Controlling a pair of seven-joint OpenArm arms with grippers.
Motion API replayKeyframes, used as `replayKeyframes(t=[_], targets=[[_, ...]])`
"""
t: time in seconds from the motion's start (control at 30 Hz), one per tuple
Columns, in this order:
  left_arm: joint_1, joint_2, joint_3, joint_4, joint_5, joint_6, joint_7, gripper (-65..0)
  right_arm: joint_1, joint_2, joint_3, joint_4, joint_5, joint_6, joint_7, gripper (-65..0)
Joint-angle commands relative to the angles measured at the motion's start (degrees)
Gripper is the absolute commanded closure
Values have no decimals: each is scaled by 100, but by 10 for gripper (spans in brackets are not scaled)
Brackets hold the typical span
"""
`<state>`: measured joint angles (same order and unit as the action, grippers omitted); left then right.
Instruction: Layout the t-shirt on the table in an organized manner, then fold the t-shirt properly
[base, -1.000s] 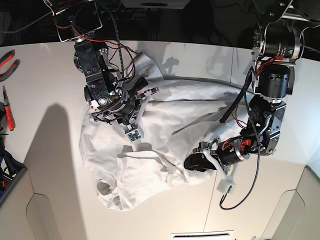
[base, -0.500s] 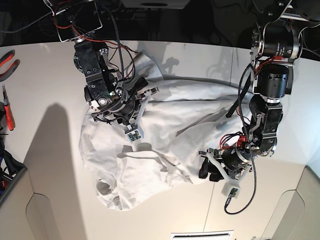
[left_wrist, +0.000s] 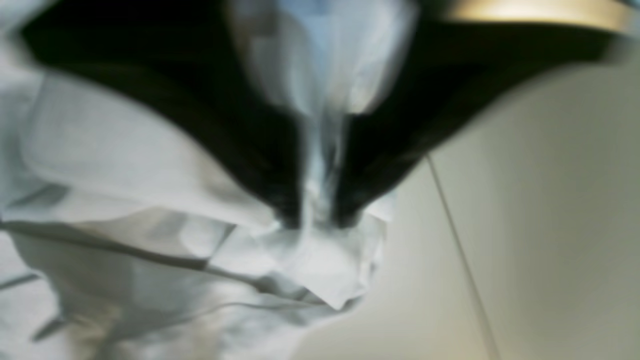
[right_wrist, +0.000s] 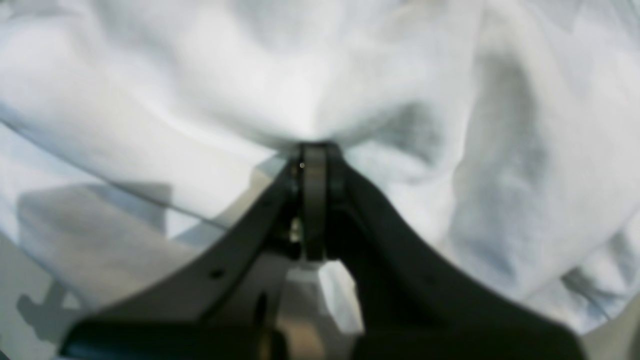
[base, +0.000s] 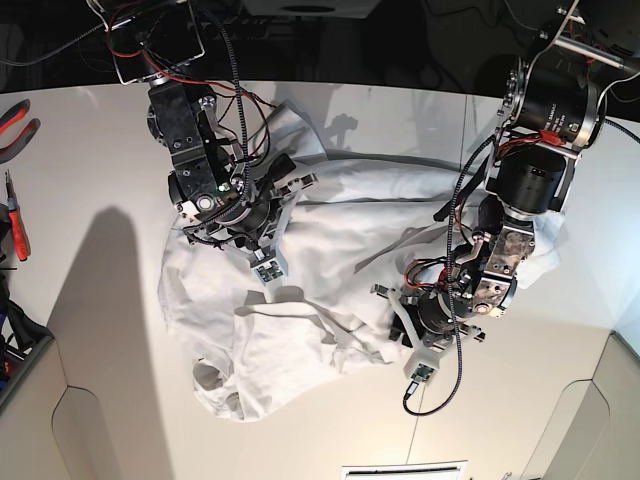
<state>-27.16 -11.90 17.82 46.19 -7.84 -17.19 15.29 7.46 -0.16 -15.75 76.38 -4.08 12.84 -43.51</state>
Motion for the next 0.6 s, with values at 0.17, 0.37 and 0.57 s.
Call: replayKeyframes(t=[0.17, 0.37, 0.57], targets=[[-251, -420, -17, 153, 669, 1123, -179, 0, 44, -17, 4, 28, -2, 63, -109, 0], [-302, -1126, -17, 190, 940, 2124, -201, 0, 44, -15, 4, 28, -225, -133, -129, 0], [-304, -1403, -17, 190, 944, 2280, -485, 0, 44, -15, 4, 28, -264, -264, -131, 0]])
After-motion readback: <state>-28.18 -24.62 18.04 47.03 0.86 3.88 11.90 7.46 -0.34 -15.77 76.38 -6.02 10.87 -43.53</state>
